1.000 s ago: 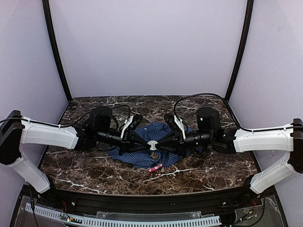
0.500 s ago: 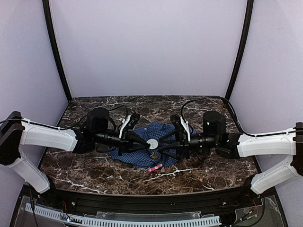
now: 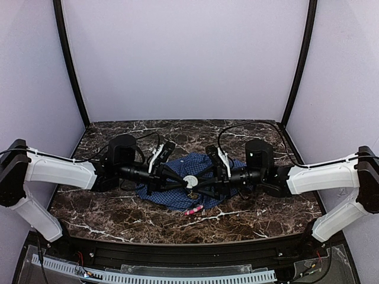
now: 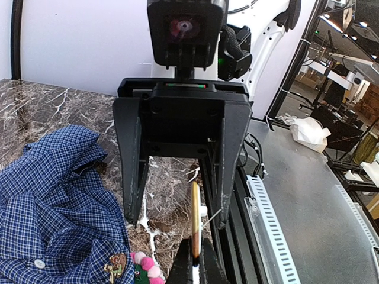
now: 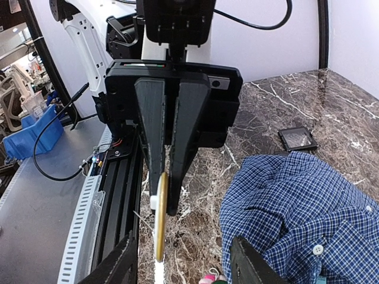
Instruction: Remove the brooch from the garment
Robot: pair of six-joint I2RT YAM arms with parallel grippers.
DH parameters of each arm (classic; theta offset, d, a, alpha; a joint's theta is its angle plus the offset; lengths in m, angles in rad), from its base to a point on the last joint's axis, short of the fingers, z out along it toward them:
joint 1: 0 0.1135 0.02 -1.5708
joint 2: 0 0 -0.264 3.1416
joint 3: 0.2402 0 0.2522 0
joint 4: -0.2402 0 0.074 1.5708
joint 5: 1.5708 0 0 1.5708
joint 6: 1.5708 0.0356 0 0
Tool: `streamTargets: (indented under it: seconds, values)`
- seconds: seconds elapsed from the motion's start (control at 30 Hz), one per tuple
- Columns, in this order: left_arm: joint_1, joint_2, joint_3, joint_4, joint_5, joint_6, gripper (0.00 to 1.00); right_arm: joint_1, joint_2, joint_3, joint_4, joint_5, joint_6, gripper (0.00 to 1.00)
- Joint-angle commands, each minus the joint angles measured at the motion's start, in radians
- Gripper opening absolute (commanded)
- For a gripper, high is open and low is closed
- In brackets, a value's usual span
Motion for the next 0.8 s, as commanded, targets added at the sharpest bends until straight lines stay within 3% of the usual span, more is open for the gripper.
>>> streamTargets:
  seconds: [0.0,0.33,0.77]
  values:
    - [0.006,-0.03,-0.001,0.002,0.019,0.002,0.01,0.013,0.017,0.037,0.055,-0.027,0.006,0.51]
    - [0.007,-0.028,0.001,0.0,0.024,0.002,0.01,0.025,0.044,0.057,0.057,-0.038,0.001,0.43]
    - [0.006,-0.017,0.013,-0.016,0.031,0.005,0.01,0.027,0.055,0.061,0.071,-0.032,0.008,0.25]
